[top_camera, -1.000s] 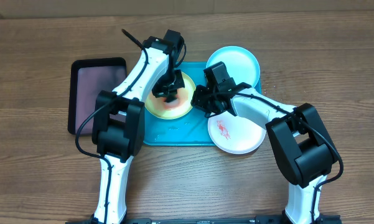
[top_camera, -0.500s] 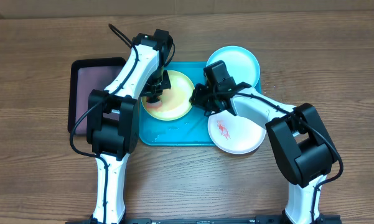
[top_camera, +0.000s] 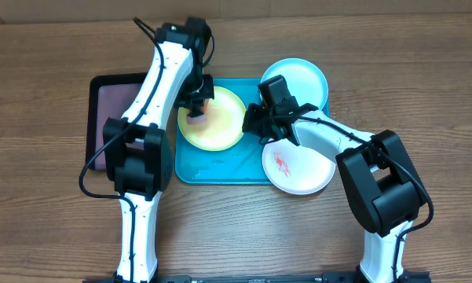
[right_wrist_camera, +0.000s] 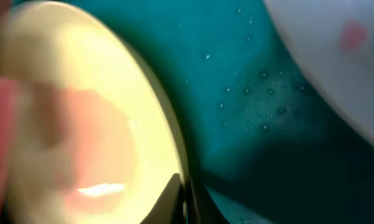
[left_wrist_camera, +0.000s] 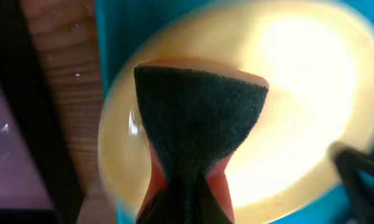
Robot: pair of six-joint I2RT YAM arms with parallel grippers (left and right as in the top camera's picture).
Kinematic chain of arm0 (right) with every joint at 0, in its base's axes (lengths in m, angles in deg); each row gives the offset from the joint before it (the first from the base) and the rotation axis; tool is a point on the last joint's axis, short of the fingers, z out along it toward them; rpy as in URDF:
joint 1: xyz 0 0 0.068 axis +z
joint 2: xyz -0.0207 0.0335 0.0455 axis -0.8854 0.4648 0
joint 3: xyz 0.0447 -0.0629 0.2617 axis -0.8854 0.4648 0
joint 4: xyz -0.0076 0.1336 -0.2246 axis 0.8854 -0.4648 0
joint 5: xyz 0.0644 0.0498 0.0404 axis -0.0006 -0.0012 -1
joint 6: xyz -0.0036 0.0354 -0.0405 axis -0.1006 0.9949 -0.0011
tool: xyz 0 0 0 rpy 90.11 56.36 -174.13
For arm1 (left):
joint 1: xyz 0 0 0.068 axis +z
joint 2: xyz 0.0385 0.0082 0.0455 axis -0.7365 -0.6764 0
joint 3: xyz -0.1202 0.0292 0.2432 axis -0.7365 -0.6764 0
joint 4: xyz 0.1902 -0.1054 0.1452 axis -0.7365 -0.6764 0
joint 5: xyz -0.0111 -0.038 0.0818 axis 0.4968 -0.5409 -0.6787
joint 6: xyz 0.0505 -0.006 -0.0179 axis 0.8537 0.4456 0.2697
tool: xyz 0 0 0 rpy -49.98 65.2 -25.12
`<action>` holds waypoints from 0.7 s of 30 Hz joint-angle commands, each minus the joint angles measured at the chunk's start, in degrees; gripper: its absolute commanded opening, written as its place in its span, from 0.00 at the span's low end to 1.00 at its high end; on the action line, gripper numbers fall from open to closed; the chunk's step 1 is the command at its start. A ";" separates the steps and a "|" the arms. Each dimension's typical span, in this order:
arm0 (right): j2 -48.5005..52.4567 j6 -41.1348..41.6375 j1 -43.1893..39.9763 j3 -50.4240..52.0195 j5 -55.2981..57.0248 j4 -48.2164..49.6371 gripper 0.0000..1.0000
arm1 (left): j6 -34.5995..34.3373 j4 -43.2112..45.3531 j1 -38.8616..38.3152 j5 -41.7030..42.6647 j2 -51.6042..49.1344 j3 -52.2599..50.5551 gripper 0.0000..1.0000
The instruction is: Clean dirty plates on tray and stack at the side
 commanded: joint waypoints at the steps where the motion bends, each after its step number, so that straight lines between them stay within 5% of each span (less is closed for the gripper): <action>1: 0.70 -1.05 0.26 -0.72 1.66 -0.94 0.04 | 1.11 -2.36 0.07 0.85 -0.11 6.95 0.04; 21: -15.74 -13.77 0.33 -9.49 18.03 -29.64 0.04 | 0.68 -4.09 5.51 0.39 -0.11 14.10 0.04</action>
